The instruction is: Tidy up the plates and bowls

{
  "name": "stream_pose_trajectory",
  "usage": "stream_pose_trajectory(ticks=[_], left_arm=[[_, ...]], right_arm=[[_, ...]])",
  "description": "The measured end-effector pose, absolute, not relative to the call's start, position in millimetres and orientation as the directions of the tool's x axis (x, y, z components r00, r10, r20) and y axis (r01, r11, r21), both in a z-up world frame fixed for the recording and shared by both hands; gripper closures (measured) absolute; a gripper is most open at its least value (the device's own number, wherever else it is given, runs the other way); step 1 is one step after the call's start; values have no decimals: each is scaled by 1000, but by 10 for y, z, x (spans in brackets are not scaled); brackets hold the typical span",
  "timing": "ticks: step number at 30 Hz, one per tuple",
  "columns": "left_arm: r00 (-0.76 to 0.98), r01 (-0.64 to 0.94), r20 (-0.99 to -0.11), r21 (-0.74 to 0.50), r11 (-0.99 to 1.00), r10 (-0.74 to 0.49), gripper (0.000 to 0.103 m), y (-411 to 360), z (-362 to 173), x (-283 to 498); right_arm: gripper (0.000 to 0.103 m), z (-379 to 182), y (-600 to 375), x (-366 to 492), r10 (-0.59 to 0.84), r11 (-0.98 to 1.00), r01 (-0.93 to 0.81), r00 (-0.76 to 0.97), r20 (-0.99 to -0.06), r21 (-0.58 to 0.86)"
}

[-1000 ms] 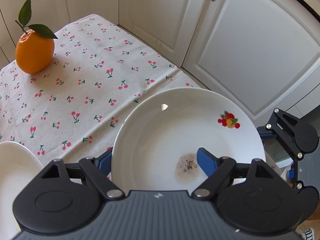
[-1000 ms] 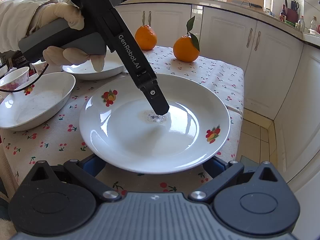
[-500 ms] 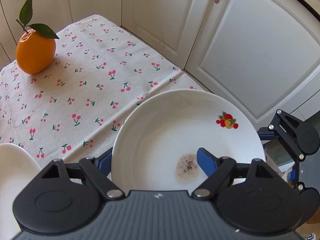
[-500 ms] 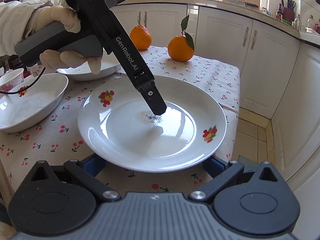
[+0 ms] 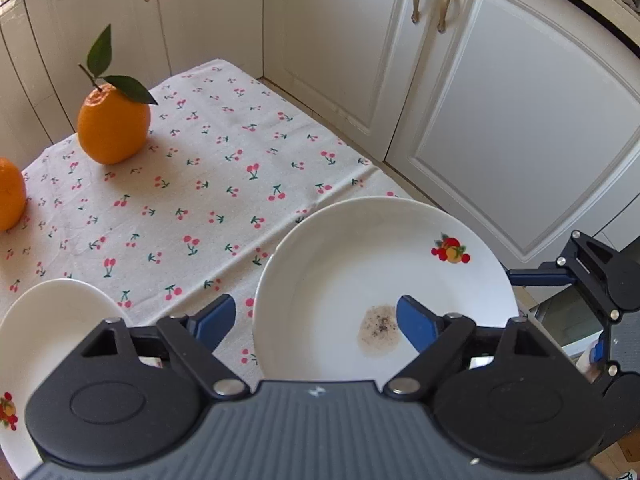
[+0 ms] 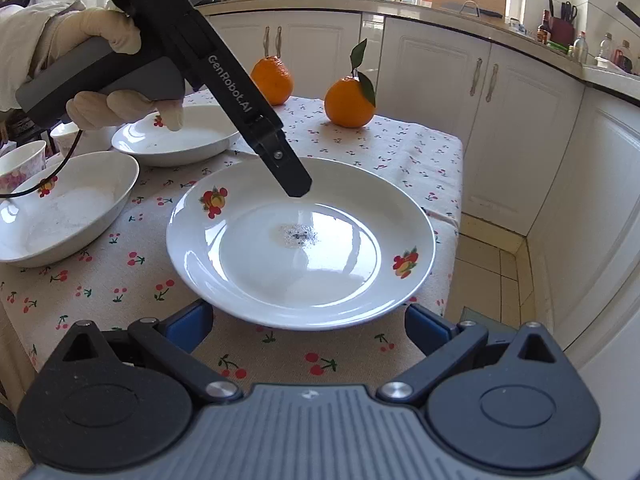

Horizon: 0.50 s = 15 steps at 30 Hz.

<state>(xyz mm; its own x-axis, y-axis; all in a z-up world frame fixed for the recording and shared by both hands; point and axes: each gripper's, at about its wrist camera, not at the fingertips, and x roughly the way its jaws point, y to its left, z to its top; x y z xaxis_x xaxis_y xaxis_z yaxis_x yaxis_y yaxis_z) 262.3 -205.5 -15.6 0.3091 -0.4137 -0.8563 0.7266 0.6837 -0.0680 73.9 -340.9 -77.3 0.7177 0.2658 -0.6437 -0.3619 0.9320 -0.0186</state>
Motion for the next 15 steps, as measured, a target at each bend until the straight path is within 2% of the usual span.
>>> stream_pose_trajectory(ticks=[10,15], left_arm=[[439,683,-778,-35,729,-449,11,-1700,367,2072],[507,656,-745,8,754,-433,10,-1443,430,1702]], right_arm=[[0,-449,-3265,291,288,936,-351,772,-567,-3],[0,-358,-3119,156,325,925,-379,779,-535,11]])
